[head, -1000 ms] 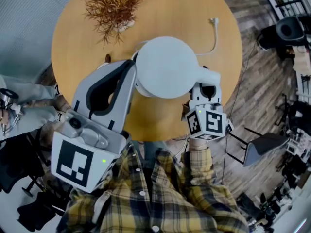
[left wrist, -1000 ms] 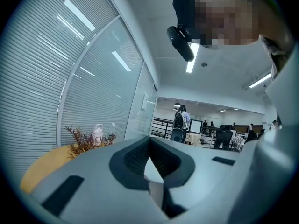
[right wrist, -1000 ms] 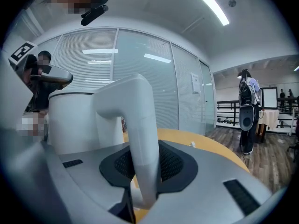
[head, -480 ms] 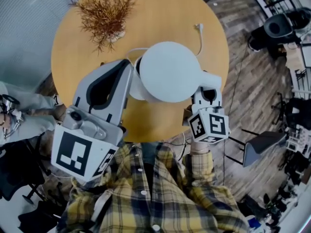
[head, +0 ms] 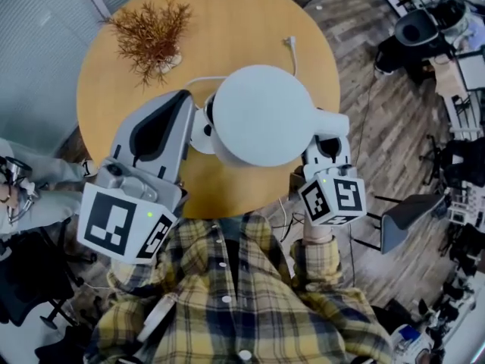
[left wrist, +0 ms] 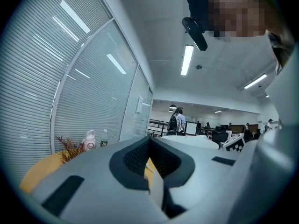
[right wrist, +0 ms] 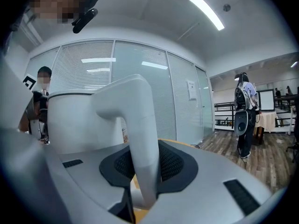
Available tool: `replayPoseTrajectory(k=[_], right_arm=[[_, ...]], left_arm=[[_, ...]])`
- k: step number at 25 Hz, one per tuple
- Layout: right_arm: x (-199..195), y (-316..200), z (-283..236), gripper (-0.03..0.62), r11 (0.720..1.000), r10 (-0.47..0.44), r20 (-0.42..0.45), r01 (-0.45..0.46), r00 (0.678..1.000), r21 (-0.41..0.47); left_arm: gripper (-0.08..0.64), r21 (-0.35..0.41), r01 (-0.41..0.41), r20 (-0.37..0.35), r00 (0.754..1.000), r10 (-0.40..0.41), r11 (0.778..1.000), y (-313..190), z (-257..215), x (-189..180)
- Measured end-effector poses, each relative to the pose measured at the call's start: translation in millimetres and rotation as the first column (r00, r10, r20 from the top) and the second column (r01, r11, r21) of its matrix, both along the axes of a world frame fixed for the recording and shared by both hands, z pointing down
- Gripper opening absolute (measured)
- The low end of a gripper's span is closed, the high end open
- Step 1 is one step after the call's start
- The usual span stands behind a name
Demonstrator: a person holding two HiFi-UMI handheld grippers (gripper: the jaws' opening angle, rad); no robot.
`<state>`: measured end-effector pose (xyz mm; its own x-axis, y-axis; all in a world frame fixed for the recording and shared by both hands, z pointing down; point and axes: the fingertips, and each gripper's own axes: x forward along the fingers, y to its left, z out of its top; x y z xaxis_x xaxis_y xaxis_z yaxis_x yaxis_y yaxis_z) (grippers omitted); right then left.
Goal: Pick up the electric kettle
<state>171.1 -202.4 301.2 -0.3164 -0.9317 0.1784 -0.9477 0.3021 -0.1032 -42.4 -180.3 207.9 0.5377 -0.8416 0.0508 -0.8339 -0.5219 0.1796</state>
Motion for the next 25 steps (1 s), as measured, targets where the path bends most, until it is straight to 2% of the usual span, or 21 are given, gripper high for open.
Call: replayPoseTrajectory(k=[11, 25], right_arm=[[7, 32, -35, 0.106, 1.0, -0.019, -0.036, 0.02, 0.999, 0.016], [5, 43, -53, 0.106, 1.0, -0.008, -0.015, 0.009, 1.0, 0.028]], left_arm=[[0.002, -0.021, -0.011, 0.007, 1.0, 0.011, 1.0, 10, 9, -2], [0.002, -0.015, -0.042, 0.013, 0.999, 0.042, 0.999, 7, 6, 0]])
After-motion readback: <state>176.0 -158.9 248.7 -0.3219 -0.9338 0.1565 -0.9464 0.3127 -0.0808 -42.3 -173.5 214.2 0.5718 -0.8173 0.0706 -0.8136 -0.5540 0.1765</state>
